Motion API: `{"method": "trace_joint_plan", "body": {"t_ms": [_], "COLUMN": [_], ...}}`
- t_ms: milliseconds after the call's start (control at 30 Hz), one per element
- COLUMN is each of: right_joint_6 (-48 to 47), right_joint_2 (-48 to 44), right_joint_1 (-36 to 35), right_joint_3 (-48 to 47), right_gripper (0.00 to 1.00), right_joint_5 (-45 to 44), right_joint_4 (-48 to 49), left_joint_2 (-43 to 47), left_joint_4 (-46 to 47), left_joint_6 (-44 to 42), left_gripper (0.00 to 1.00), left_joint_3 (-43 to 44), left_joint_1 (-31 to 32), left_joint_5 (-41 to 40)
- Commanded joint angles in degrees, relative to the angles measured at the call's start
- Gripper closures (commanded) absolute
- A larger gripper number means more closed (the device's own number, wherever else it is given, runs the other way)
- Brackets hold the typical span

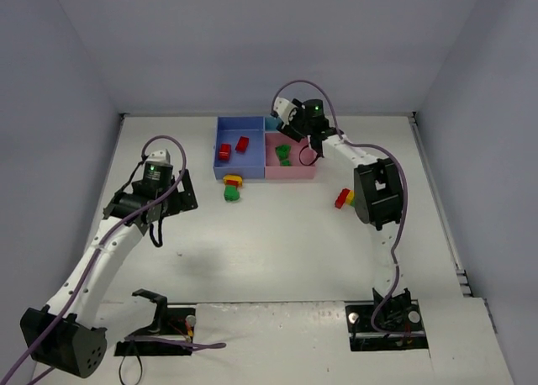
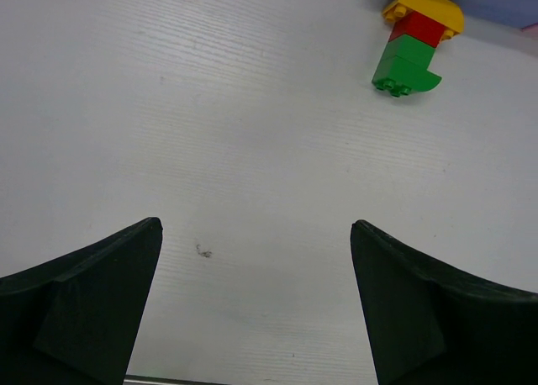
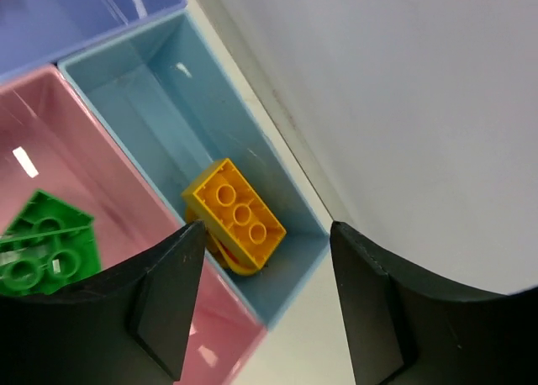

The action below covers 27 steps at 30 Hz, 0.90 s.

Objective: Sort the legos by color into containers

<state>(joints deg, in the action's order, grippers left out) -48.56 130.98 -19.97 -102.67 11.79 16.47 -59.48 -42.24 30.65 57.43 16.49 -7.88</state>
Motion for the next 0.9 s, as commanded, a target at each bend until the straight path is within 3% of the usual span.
{"method": "trace_joint_plan", "body": {"t_ms": [0, 200, 433, 667, 867], "right_joint_6": [10.1, 29.8, 47.0, 51.6, 54.7], "right_joint_2": [-14.2, -29.6, -45.4, -59.4, -66.0], "right_joint_1": [-0.2, -0.2, -0.2, -0.2, -0.2], "right_joint_3": [2.8, 12.2, 29.0, 42.1, 48.3], "right_gripper": [0.42, 0.14, 0.13, 0.11, 0.11], "right_joint_5": [-0.5, -2.5, -7.1, -5.6, -2.5], "right_joint_4": [6.4, 6.5, 4.1, 0.9, -1.4], "left_joint_2": [-1.6, -8.2, -21.7, -35.9, -43.1], "left_joint_4": [4.6, 9.7, 14.5, 18.1, 22.9], "left_joint_6": [1.5, 1.9, 2.8, 1.2, -0.7], "left_gripper": [0.13, 0.13, 0.13, 0.13, 0.13], "left_joint_3": [2.2, 5.4, 12.3, 18.8, 21.0], "left_joint_1": [1.3, 7.5, 12.9, 14.1, 14.4], "left_joint_5": [1.3, -2.7, -6.4, -5.7, -6.0]}}
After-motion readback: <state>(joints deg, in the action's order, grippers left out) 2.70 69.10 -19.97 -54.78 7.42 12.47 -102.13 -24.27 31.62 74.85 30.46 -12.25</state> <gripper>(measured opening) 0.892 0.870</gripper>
